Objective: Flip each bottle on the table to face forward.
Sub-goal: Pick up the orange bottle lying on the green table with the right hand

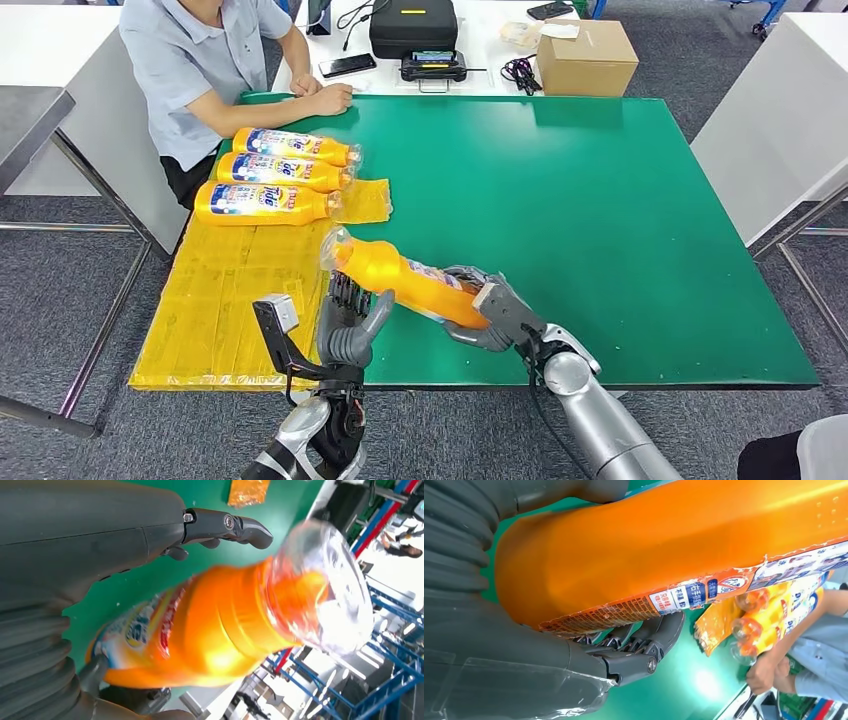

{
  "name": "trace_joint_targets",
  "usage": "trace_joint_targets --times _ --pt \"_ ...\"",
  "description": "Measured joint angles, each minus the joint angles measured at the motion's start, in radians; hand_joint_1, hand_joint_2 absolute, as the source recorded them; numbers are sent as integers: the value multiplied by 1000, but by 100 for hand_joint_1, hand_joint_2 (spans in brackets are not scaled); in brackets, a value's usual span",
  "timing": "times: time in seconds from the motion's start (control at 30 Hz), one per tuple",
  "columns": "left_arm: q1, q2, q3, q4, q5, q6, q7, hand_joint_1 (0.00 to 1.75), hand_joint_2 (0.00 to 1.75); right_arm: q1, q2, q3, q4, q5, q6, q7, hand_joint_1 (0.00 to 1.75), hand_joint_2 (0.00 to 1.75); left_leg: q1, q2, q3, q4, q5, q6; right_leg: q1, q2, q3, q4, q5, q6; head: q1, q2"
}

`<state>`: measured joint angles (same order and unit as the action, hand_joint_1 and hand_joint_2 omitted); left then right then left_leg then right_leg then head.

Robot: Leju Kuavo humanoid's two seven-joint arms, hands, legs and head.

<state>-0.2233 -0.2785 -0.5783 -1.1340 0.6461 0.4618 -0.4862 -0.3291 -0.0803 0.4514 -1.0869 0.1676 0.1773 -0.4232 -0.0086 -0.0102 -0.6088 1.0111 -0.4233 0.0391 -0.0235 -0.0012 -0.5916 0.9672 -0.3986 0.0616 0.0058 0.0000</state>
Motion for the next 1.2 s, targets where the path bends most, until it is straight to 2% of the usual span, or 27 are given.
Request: trace_joint_targets --times 0.33,0.97,1.0,1.1,1.13,1.2 --pt "-33 0 0 27 23 -43 18 0 175 -31 22 56 10 -14 12 1 175 175 0 0 0 0 0 0 0 0 0 0 0 0 0 0" --pt "-46 -4 1 60 33 -49 23 0 175 -49 35 79 18 -20 12 1 175 175 0 0 0 0 0 0 0 0 -1 0 0 0 0 0" --pt "-45 -6 1 61 35 -50 22 8 175 -49 35 80 18 -21 12 1 175 175 0 0 0 0 0 0 0 0 -1 0 0 0 0 0" --pt "-45 -14 5 62 32 -43 8 139 175 -49 35 86 18 -27 11 2 175 175 0 0 0 0 0 0 0 0 -1 0 0 0 0 0" --pt "-45 -16 7 62 28 -37 0 175 175 -49 35 88 18 -29 10 3 175 175 0 0 0 0 0 0 0 0 -1 0 0 0 0 0" --pt "-44 -19 13 61 18 -26 -19 175 175 -49 37 94 20 -31 7 5 174 175 0 0 0 0 0 0 0 0 -1 0 0 0 0 0"
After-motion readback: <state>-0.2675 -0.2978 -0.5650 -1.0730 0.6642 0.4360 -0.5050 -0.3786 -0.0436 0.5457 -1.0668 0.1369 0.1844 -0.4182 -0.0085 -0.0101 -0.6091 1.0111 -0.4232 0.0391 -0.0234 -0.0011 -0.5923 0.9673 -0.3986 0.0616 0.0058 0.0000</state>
